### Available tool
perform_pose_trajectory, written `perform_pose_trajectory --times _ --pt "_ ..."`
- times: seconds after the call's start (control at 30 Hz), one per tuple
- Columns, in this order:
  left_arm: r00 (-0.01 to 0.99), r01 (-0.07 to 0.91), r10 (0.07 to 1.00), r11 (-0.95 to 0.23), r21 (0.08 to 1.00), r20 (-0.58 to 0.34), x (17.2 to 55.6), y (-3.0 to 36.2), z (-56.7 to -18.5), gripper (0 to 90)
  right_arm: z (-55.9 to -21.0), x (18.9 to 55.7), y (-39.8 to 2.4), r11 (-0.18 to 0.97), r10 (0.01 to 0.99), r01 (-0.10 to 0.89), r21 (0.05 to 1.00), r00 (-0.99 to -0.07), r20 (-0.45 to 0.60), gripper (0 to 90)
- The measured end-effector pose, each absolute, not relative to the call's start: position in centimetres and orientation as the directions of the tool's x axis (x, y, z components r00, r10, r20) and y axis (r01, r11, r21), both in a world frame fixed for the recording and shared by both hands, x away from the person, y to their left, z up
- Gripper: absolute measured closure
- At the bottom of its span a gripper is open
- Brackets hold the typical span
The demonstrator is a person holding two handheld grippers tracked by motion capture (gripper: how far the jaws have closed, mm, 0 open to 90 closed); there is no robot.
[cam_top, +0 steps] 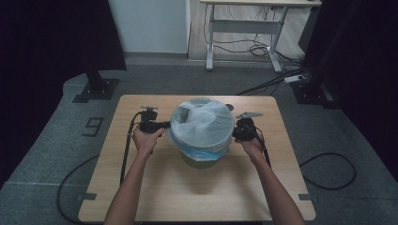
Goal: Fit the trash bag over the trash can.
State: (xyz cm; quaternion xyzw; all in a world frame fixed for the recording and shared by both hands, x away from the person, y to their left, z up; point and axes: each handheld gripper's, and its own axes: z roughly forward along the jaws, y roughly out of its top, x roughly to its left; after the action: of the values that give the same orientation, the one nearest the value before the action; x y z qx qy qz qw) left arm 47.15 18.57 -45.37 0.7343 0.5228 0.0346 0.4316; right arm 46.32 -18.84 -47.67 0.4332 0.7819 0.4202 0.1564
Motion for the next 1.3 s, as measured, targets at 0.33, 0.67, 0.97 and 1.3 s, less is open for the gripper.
perform_pose_trajectory --times 0.33,0.67,0.97,1.3 --pt "0.479 0.716 0.782 -0.086 0.693 -0.398 46.1 18.8 -45.1 89.4 -46.9 45.1 -20.9 0.154 0.836 0.512 0.845 -0.523 0.164 68.6" --pt "0.511 0.679 0.768 -0.084 0.73 -0.386 44.7 19.4 -44.3 89.3 -44.9 39.3 -23.7 0.165 0.812 0.424 0.891 -0.571 0.121 56.0" --pt "0.519 0.672 0.763 -0.085 0.735 -0.386 43.8 19.5 -44.2 89.1 -44.6 34.1 -21.4 0.195 0.692 0.378 0.905 -0.707 0.146 44.1" --pt "0.525 0.673 0.756 -0.088 0.734 -0.391 43.3 19.6 -44.4 89.1 -45.1 31.8 -17.3 0.251 0.603 0.318 0.914 -0.79 0.11 32.4"
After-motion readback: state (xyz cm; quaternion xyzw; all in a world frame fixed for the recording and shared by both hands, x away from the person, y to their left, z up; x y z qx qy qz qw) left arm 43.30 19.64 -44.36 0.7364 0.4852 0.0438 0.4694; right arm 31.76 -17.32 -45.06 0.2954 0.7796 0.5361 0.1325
